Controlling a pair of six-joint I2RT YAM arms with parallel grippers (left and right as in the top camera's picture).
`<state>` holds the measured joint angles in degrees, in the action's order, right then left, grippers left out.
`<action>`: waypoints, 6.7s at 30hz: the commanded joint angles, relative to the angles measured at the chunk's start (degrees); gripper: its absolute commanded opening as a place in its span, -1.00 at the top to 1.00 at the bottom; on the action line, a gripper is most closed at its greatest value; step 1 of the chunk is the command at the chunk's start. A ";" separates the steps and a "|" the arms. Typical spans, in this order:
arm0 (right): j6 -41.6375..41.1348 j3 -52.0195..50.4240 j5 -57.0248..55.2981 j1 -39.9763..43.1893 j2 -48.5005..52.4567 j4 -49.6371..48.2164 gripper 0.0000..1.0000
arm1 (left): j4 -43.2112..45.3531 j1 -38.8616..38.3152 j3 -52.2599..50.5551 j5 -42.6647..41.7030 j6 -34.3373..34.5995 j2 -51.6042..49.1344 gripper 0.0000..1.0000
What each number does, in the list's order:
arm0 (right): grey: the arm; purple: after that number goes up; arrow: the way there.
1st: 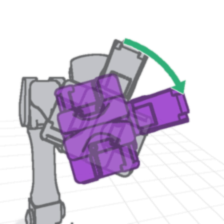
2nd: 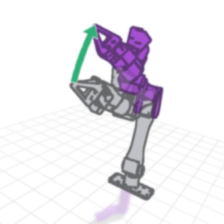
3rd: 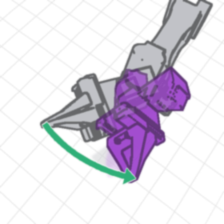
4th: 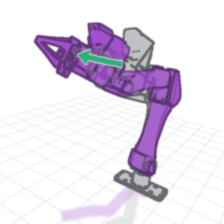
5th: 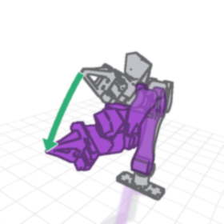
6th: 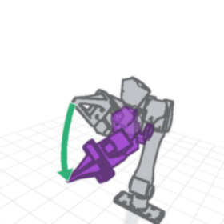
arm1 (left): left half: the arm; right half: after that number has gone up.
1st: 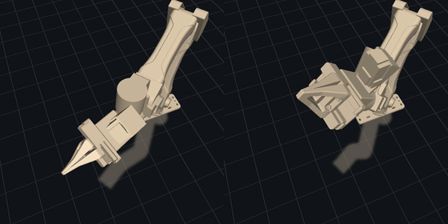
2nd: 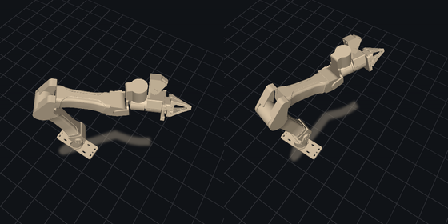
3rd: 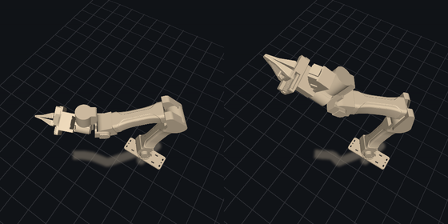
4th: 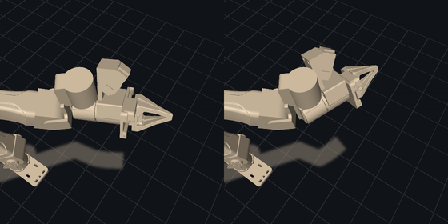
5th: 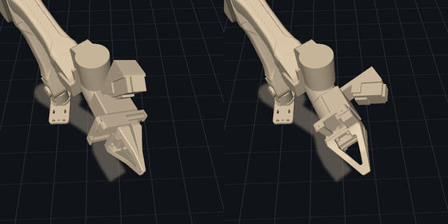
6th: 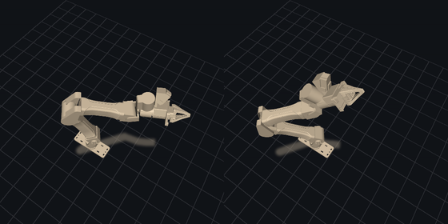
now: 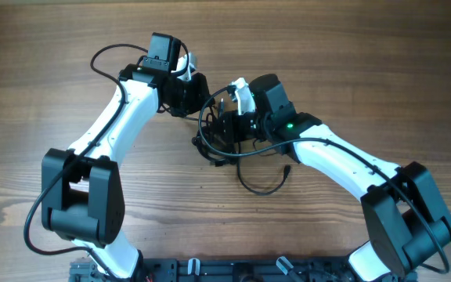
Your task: Untangle cables
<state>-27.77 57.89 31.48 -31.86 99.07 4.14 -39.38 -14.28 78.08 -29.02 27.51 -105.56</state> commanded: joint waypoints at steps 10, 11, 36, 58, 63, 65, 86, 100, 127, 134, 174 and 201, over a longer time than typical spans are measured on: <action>0.57 0.55 3.13 3.13 -2.01 0.44 0.92 | -0.02 -0.11 -0.33 0.22 -0.85 -0.33 0.92; 0.55 0.55 3.89 3.19 -2.01 0.42 0.91 | -0.04 -0.11 -0.33 0.22 -0.87 -0.33 0.92; -9.31 0.55 4.24 8.66 -2.01 2.80 0.91 | -1.09 4.35 -0.33 -9.49 -14.45 0.02 -0.58; -11.13 0.55 4.61 9.33 -1.99 2.82 0.91 | -3.93 2.84 -0.63 -6.25 -37.86 -7.54 0.03; -11.06 0.55 4.61 9.33 -1.99 2.80 0.91 | -5.16 0.55 -0.63 -4.28 -41.00 -7.65 -0.04; -11.06 0.55 4.61 9.33 -1.99 2.80 0.91 | -5.03 -0.66 -0.63 0.09 -40.57 -7.72 -0.06; -12.76 0.55 10.27 10.71 -1.90 1.66 0.91 | -9.33 6.69 -0.07 -20.92 -46.93 -2.69 -0.31; -6.71 0.55 24.48 10.71 -1.90 1.01 0.83 | -11.74 6.29 -0.09 -29.88 -56.61 -2.34 -0.36; -14.75 0.55 23.50 10.71 -1.88 -2.38 0.91 | -14.49 4.07 -0.09 -29.64 -61.64 -2.34 -0.40; -15.54 0.55 23.50 10.71 -1.88 -2.84 0.91 | -10.25 1.79 -0.09 -16.28 -54.53 -2.34 0.10; -4.33 0.55 20.63 13.40 -1.88 4.31 0.91 | -5.14 5.84 -0.09 -1.11 -24.24 -2.84 -0.42; -1.73 0.55 20.28 13.35 -1.88 5.99 0.91 | 1.68 0.92 -0.24 -1.75 -2.58 -8.92 0.92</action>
<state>-30.70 57.89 51.03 -18.65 98.35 10.09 -37.67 -13.72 77.95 -34.50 24.75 -113.69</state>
